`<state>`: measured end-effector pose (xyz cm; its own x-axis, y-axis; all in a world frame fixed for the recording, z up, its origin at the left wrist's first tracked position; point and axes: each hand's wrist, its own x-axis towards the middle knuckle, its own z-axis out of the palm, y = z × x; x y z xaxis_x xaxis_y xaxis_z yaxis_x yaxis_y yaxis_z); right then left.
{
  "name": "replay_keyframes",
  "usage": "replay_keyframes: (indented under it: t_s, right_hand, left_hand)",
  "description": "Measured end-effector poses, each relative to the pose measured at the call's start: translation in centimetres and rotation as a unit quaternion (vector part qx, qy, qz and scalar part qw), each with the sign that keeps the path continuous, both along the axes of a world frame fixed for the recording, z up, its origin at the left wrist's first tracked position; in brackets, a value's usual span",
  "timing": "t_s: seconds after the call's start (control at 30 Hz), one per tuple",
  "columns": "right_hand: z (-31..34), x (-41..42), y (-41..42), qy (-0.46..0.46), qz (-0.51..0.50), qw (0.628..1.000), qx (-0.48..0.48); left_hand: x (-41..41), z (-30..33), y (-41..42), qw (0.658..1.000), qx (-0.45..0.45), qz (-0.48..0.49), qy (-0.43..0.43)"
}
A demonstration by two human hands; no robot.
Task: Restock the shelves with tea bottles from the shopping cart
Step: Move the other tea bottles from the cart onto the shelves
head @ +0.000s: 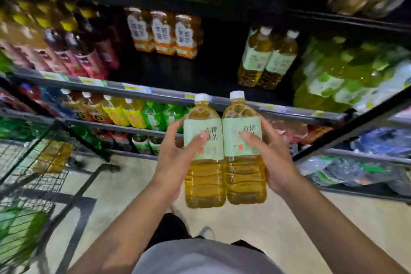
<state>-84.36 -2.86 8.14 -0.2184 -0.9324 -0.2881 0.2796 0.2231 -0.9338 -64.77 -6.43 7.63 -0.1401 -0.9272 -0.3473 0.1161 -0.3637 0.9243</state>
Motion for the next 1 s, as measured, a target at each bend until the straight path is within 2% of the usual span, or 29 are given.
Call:
replay_keyframes:
  t_s: [0.2,0.47,0.63,0.73,0.9,1.0]
  right_hand:
    - [-0.6,-5.7,-0.2,0.075,-0.032,0.996,-0.043]
    - [-1.1,-11.1,-4.0,0.181,-0.004,0.981,-0.071]
    - [-1.3,-13.0,-7.0,0.192,-0.019,0.977,-0.089]
    - [-1.6,-13.8,-8.4,0.21,-0.021,0.974,-0.086]
    - [-1.8,-16.4,-10.5,0.29,-0.006,0.953,-0.084]
    - [-1.5,-16.9,-11.3,0.297,-0.009,0.95,-0.101]
  left_hand:
    - [-4.9,0.7,-2.7,0.994,-0.069,-0.077,-0.041]
    - [-8.2,-0.1,-9.3,0.971,-0.146,-0.185,-0.044]
    - [-10.7,-0.9,-14.0,0.961,-0.177,-0.209,-0.035]
    - [-11.7,-1.3,-15.8,0.954,-0.199,-0.218,-0.058]
    - [-12.6,-1.1,-17.9,0.935,-0.258,-0.219,-0.109]
    - [-13.4,-0.7,-18.3,0.932,-0.272,-0.209,-0.118]
